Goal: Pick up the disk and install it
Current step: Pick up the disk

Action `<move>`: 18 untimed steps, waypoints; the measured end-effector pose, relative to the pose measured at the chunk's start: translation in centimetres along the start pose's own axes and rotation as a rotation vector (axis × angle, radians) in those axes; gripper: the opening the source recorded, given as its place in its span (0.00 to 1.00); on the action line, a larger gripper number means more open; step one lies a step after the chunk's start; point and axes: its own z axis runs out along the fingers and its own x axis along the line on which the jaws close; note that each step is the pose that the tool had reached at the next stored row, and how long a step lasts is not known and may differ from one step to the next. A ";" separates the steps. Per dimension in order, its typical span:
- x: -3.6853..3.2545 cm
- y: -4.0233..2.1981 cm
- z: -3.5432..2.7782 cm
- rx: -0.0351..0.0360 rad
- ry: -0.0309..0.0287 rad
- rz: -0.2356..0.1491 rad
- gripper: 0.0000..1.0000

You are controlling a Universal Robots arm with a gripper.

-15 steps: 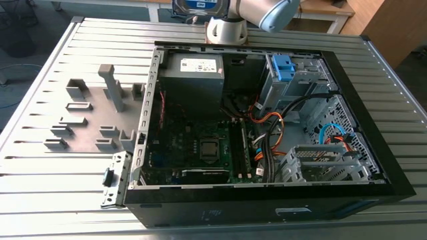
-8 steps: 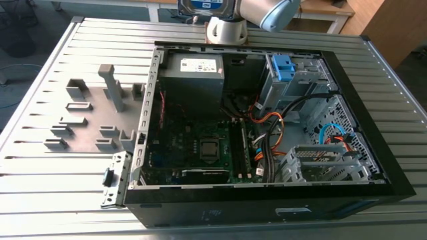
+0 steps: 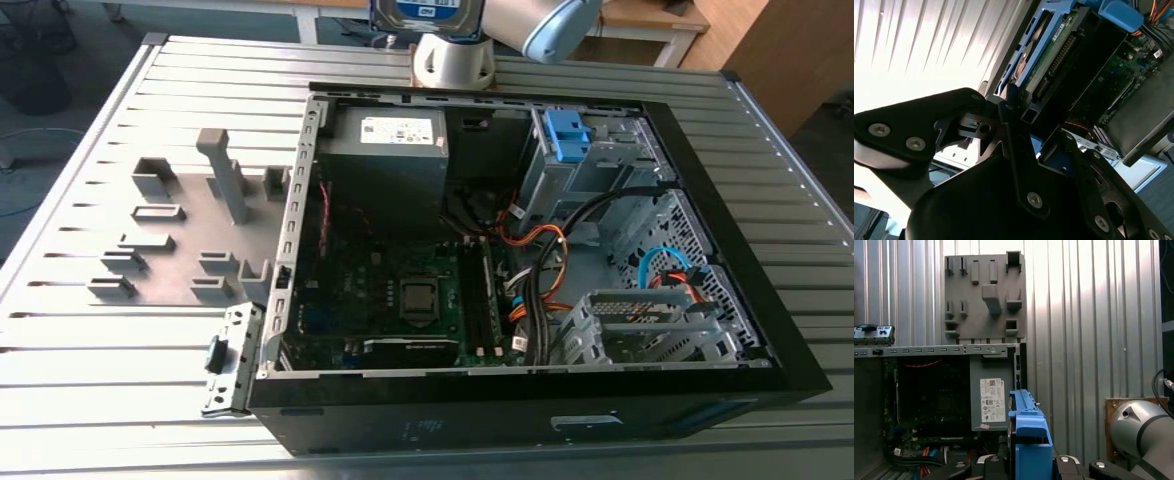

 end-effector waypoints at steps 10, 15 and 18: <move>0.14 -0.15 0.00 0.0000 0.0001 0.000 0.36; 1.08 -0.17 0.00 0.0001 -0.0001 0.000 0.36; 1.72 -0.20 0.00 0.0000 -0.0001 0.000 0.36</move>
